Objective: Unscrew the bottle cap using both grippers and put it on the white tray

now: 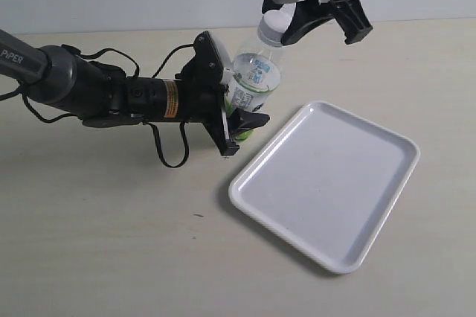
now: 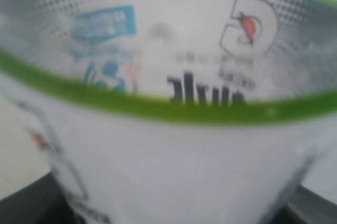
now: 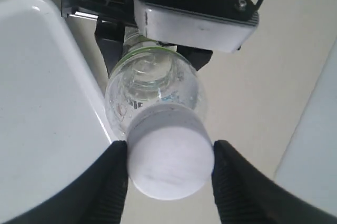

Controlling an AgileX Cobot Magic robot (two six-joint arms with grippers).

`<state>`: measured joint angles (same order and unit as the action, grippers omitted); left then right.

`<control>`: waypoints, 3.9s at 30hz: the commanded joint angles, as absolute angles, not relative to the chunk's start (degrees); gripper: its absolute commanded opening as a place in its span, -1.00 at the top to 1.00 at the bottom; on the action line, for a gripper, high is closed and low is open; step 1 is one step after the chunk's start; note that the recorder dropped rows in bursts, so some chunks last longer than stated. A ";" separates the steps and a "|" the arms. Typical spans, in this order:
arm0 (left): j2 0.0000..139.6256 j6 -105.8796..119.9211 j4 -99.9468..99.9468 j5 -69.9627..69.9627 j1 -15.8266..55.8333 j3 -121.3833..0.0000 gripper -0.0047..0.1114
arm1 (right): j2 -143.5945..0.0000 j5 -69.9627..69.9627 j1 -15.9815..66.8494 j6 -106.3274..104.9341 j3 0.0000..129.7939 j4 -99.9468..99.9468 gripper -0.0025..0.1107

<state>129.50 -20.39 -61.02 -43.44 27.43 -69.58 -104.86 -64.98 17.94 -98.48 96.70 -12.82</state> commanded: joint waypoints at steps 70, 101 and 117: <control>129.33 -21.68 -60.89 -42.98 26.85 -69.38 0.92 | -104.42 -63.21 18.03 -17.70 96.93 -11.79 -0.26; 129.33 -21.46 -60.89 -42.78 26.85 -69.38 0.92 | -104.95 -63.68 18.03 -20.60 96.93 -11.66 0.96; 129.33 -21.60 -60.89 -42.99 26.85 -69.38 0.92 | -104.95 -63.80 18.03 -54.35 96.93 -12.00 0.96</control>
<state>129.50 -21.49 -61.05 -43.65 27.05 -69.58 -105.05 -64.07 17.96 -48.61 96.70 -12.70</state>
